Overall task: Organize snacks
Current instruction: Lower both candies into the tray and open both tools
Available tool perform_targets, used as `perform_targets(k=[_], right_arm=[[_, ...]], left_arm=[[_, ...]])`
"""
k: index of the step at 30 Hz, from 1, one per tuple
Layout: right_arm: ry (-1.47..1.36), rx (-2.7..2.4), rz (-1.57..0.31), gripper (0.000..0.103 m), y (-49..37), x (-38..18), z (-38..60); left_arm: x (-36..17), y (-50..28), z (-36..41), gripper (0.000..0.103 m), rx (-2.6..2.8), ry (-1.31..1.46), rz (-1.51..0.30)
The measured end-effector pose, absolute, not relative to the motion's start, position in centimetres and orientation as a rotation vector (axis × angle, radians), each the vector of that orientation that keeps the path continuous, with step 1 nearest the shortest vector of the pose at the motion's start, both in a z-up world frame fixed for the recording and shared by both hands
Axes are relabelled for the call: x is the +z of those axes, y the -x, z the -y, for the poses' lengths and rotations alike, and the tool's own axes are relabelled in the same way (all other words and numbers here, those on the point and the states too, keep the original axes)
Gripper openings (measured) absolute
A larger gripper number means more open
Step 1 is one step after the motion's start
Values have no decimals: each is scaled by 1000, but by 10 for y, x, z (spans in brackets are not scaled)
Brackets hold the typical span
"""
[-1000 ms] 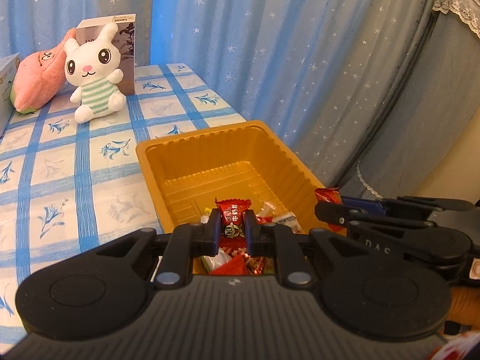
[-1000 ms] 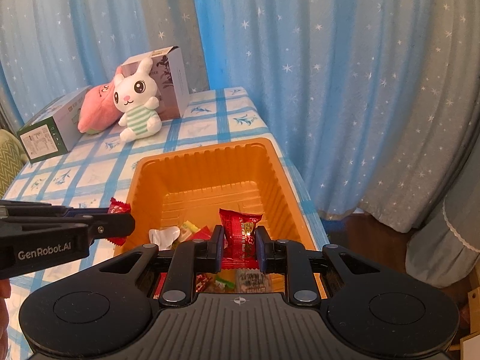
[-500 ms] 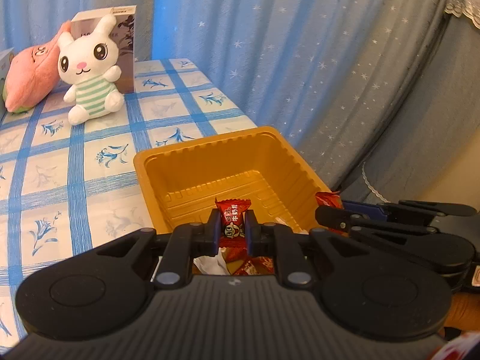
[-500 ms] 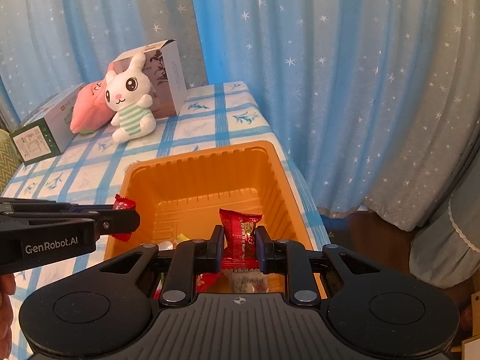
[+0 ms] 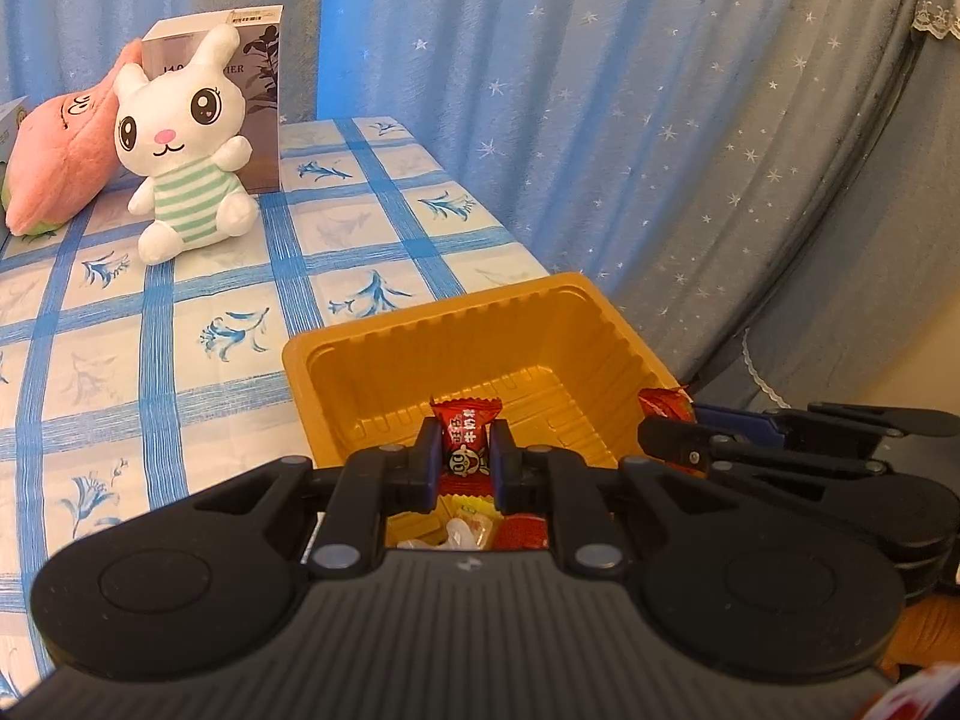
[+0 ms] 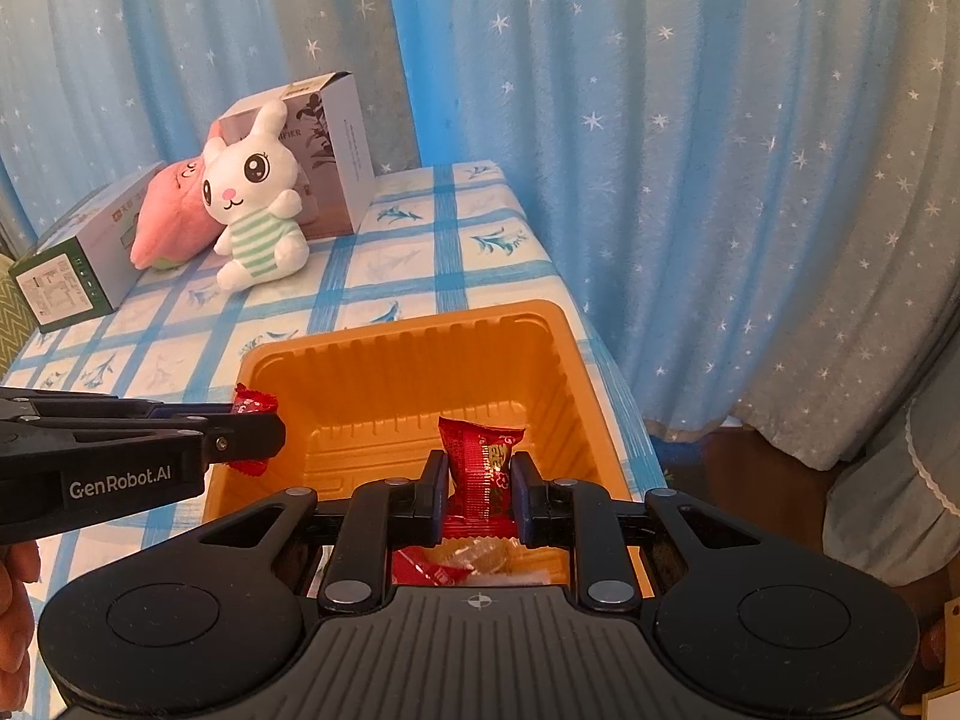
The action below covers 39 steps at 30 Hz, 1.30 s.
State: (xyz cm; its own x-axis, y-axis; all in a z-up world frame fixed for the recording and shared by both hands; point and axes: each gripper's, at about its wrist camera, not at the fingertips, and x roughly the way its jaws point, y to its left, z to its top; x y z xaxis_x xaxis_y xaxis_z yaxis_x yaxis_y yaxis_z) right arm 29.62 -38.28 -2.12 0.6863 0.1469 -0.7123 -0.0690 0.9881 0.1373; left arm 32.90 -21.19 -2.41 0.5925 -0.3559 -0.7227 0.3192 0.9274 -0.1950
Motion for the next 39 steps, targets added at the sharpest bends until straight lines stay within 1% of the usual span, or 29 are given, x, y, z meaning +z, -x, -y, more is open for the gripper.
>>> perform_targets(k=[16,18,19,20,39], right_arm=[[-115,134,-830,22,-312,-29,382],[-115,134,-829,22,-311,-29,383],[-115,133,-829,22,-312,-29,382],[-116,132,-829,22,-312,-29,383],[-142,141,-815,22,-311,-20,380]], left_arm=[[-34,-340,213,15,-384,62,-865],[-35,-341,212,27,-376,66,-865],[-35,-341,212,38,-372,66,-862],[-35,-340,212,40,-369,65,-857],[-30,-331,186,40,-347,46,-851]])
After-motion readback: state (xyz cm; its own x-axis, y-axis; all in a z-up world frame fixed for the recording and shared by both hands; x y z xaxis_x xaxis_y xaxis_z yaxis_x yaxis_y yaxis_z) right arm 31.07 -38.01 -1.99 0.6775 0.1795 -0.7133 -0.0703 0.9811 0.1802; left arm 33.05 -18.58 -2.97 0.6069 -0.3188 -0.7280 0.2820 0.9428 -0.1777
